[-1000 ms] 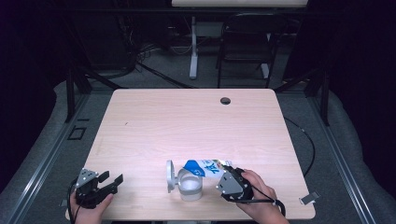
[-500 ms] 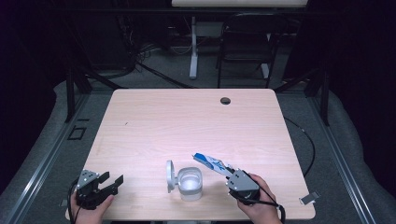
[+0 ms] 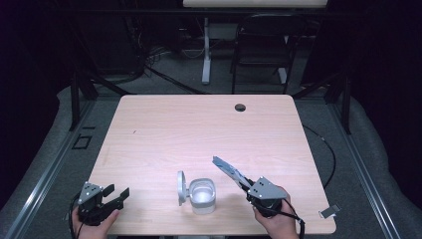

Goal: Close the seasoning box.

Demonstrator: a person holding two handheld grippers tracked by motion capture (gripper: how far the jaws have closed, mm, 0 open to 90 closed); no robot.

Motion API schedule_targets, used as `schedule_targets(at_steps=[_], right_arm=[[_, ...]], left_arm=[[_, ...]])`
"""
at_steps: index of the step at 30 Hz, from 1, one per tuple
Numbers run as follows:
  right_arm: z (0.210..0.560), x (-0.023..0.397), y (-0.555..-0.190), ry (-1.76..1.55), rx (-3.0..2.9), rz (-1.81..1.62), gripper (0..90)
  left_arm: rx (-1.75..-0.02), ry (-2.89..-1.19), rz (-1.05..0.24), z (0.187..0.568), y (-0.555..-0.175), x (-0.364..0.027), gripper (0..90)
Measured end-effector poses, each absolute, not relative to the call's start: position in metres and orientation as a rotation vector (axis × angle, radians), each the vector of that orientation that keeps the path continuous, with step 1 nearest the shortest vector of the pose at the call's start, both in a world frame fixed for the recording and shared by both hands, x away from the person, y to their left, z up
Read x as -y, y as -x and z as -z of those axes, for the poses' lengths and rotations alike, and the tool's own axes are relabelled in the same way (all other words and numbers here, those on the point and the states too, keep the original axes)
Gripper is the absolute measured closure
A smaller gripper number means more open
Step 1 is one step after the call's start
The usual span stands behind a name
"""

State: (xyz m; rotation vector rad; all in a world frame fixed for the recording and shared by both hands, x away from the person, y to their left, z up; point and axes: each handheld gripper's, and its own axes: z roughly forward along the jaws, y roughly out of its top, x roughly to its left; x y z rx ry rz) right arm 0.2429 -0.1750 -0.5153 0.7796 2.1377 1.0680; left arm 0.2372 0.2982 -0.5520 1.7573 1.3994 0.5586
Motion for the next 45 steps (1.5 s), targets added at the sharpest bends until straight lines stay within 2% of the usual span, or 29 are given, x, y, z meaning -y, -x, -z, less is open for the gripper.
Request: schedule_targets(at_steps=[19,45], right_arm=[[0.528,0.197,-0.258,-0.975,-2.112,-1.186,83.8],[0.553,0.207,-0.281,-1.093,-2.11,-1.128,84.4]], left_arm=[[-1.396,-1.752,-0.574,0.55,-0.233,-0.3,39.9],[-1.404,-1.773,-0.555,0.556,-0.233,-0.298,39.9]])
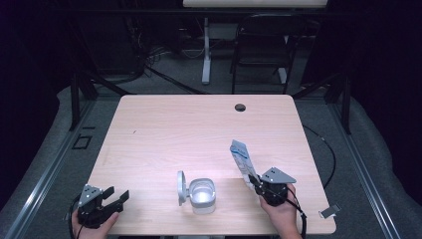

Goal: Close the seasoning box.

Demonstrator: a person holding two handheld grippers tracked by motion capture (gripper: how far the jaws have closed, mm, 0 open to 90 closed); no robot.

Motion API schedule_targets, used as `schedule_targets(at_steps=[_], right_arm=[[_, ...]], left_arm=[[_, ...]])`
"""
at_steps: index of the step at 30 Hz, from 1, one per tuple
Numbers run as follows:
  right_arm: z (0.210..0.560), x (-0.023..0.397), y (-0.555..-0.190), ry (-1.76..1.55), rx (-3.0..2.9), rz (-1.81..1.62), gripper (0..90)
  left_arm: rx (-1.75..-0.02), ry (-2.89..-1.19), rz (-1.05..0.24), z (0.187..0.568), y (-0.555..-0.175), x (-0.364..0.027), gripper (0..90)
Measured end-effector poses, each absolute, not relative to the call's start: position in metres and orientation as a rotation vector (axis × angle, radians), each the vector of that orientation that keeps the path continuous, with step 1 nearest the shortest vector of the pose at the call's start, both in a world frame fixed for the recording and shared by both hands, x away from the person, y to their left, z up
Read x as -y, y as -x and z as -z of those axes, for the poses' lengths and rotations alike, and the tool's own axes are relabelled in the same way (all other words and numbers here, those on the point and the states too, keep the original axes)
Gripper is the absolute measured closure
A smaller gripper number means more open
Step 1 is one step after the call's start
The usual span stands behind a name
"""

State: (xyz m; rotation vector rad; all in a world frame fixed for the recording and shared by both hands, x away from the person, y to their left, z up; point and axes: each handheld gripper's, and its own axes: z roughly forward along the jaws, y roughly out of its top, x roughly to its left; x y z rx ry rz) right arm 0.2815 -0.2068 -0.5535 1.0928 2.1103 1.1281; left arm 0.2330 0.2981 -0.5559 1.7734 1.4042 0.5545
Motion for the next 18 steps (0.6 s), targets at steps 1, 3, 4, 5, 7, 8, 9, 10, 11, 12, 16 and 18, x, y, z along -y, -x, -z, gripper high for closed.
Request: schedule_targets(at_steps=[1,3,4,5,7,8,9,10,11,12,16,18], right_arm=[[0.5536,0.2069,-0.2815,-1.095,-2.109,-1.128,84.3],[0.5541,0.2074,-0.2816,-1.099,-2.105,-1.131,84.4],[0.5544,0.2076,-0.2817,-1.1,-2.1,-1.134,84.4],[0.5544,0.2081,-0.2815,-1.101,-2.1,-1.134,84.4],[0.5551,0.2082,-0.2811,-1.094,-2.097,-1.134,84.3],[0.5552,0.2086,-0.2809,-1.093,-2.097,-1.134,84.1],[0.5553,0.209,-0.2806,-1.091,-2.099,-1.133,84.0],[0.5557,0.2092,-0.2804,-1.091,-2.094,-1.135,83.7],[0.5562,0.2091,-0.2802,-1.089,-2.092,-1.141,83.4],[0.5561,0.2093,-0.2799,-1.082,-2.098,-1.139,83.2],[0.556,0.2098,-0.2789,-1.071,-2.105,-1.132,81.5],[0.556,0.2101,-0.2785,-1.068,-2.107,-1.129,80.6]], left_arm=[[-1.405,-1.779,-0.551,0.5557,-0.2329,-0.2982,39.9],[-1.406,-1.776,-0.555,0.5561,-0.233,-0.298,39.9],[-1.405,-1.774,-0.554,0.5562,-0.233,-0.2981,39.9],[-1.405,-1.771,-0.553,0.5563,-0.233,-0.2982,39.9],[-1.405,-1.77,-0.553,0.5561,-0.2329,-0.2984,39.9],[-1.406,-1.77,-0.553,0.556,-0.2328,-0.2984,39.9],[-1.406,-1.77,-0.554,0.5559,-0.2327,-0.2985,39.9],[-1.406,-1.77,-0.554,0.5559,-0.2327,-0.2985,39.9],[-1.406,-1.77,-0.553,0.5559,-0.2327,-0.2985,39.9],[-1.406,-1.77,-0.553,0.556,-0.2327,-0.2984,39.9],[-1.407,-1.771,-0.553,0.5559,-0.2329,-0.2982,39.9],[-1.406,-1.772,-0.554,0.5559,-0.233,-0.2982,39.9]])
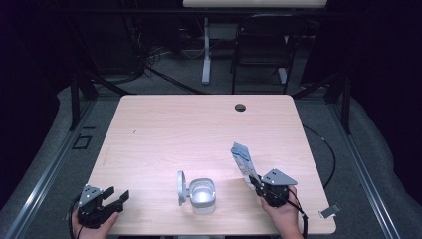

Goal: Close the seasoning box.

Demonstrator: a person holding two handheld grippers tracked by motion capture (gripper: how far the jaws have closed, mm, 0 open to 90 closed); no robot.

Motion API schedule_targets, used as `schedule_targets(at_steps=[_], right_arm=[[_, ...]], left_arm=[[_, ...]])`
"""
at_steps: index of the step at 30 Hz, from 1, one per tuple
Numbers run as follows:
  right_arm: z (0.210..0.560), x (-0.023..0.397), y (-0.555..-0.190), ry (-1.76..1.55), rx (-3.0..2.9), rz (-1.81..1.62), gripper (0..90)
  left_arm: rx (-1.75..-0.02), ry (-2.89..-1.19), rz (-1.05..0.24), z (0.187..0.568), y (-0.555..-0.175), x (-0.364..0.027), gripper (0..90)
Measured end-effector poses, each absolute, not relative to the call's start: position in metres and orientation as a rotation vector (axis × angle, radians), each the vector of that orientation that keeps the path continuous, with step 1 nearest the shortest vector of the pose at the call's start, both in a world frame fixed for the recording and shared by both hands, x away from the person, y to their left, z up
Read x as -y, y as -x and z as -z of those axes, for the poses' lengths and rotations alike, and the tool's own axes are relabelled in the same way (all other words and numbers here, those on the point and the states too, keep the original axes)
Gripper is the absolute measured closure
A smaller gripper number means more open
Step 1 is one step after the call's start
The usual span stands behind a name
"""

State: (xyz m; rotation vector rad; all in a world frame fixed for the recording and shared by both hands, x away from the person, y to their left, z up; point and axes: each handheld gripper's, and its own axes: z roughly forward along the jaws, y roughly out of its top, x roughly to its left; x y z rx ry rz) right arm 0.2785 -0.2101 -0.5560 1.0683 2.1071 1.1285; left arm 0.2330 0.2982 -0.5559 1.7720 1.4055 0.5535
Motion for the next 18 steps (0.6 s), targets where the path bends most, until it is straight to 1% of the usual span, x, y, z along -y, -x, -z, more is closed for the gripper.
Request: schedule_targets(at_steps=[18], right_arm=[[0.5562,0.2153,-0.2755,-1.065,-2.142,-1.109,76.2]], left_arm=[[-1.4,-1.769,-0.557,0.5545,-0.2326,-0.298,39.9]])
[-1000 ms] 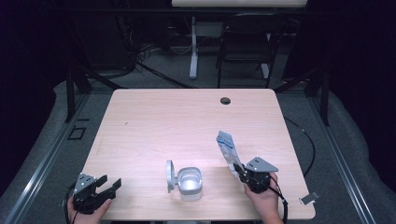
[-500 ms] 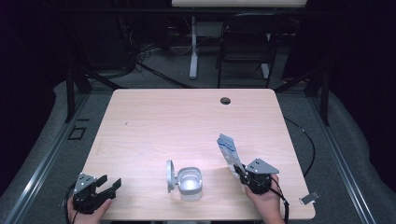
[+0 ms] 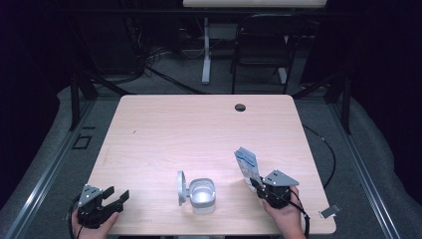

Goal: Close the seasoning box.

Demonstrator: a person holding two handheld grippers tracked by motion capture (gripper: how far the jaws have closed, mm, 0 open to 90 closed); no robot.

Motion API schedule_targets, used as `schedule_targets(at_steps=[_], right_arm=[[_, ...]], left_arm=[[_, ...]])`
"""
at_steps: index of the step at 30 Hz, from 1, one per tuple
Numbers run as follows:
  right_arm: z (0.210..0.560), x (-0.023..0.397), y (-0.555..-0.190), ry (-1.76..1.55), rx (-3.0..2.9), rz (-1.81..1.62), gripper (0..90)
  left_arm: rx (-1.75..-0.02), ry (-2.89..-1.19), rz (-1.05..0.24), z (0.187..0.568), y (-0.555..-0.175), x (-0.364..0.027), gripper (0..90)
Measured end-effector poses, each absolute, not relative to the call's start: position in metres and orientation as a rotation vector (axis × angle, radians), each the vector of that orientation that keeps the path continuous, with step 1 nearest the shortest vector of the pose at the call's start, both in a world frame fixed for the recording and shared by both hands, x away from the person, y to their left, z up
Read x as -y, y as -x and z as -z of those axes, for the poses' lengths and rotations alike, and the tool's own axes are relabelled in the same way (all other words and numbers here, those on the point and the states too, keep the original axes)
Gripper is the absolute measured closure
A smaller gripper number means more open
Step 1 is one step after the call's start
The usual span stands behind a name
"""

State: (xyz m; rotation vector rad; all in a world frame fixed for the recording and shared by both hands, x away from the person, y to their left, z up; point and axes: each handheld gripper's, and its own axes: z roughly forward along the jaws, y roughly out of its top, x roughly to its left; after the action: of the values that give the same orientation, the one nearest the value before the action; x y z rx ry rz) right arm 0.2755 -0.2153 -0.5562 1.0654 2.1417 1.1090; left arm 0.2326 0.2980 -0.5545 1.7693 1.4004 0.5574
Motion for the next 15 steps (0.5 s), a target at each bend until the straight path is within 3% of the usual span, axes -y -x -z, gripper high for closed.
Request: schedule_targets(at_steps=[6,15], right_arm=[[0.5584,0.2183,-0.2754,-1.073,-2.171,-1.082,73.2],[0.5613,0.2191,-0.2748,-1.087,-2.154,-1.097,61.0]], left_arm=[[-1.402,-1.771,-0.558,0.554,-0.2323,-0.2979,39.9],[-1.398,-1.773,-0.562,0.5536,-0.2322,-0.297,39.9]])
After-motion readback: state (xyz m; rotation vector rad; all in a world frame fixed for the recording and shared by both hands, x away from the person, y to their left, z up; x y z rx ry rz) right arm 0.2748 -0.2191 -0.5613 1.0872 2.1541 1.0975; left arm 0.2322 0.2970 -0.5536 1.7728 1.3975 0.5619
